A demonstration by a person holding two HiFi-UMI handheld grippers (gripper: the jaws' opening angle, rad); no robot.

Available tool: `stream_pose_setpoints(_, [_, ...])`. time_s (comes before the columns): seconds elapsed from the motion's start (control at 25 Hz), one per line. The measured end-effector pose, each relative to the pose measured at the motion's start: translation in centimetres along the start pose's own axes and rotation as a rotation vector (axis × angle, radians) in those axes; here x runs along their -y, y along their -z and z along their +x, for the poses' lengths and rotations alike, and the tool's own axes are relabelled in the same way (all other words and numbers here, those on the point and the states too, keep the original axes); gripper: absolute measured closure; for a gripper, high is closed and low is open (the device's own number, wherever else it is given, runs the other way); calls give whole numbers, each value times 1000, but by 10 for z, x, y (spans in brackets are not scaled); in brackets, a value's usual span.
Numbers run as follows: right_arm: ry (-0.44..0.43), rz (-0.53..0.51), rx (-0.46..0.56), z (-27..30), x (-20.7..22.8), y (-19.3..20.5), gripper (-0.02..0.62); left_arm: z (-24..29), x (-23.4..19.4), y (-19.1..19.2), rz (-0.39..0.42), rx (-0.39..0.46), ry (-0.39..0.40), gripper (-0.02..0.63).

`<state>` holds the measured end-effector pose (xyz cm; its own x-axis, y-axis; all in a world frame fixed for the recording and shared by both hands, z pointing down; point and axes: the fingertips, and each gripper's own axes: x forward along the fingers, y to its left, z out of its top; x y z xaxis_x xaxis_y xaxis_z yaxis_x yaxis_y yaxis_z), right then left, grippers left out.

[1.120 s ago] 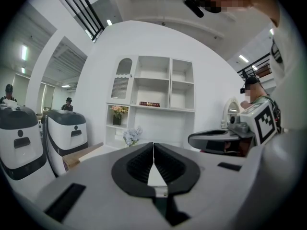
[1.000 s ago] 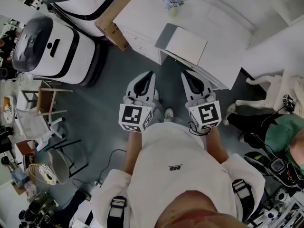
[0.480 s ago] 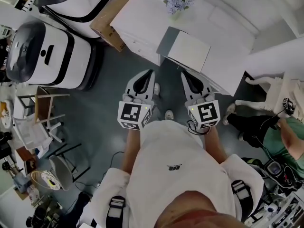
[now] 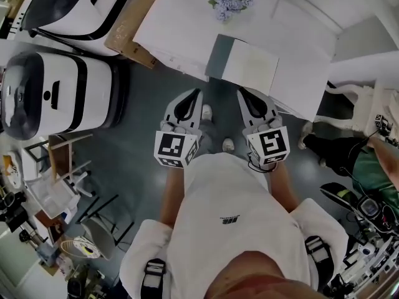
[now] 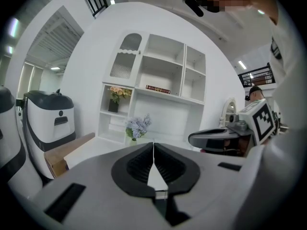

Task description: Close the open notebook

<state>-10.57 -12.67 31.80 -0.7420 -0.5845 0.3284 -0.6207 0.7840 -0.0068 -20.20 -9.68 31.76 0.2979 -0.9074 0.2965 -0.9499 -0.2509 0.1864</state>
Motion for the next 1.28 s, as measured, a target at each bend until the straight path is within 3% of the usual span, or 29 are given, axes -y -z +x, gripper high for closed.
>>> stream_pose_setpoints(0.6, [66,63,-113,62,15,47,598,58,-45,46,-49,-121,97,606])
stream_pose_setpoints(1.28, [39,89,-181,113,23,121,598,123,-69,125,-112,-246,138,606])
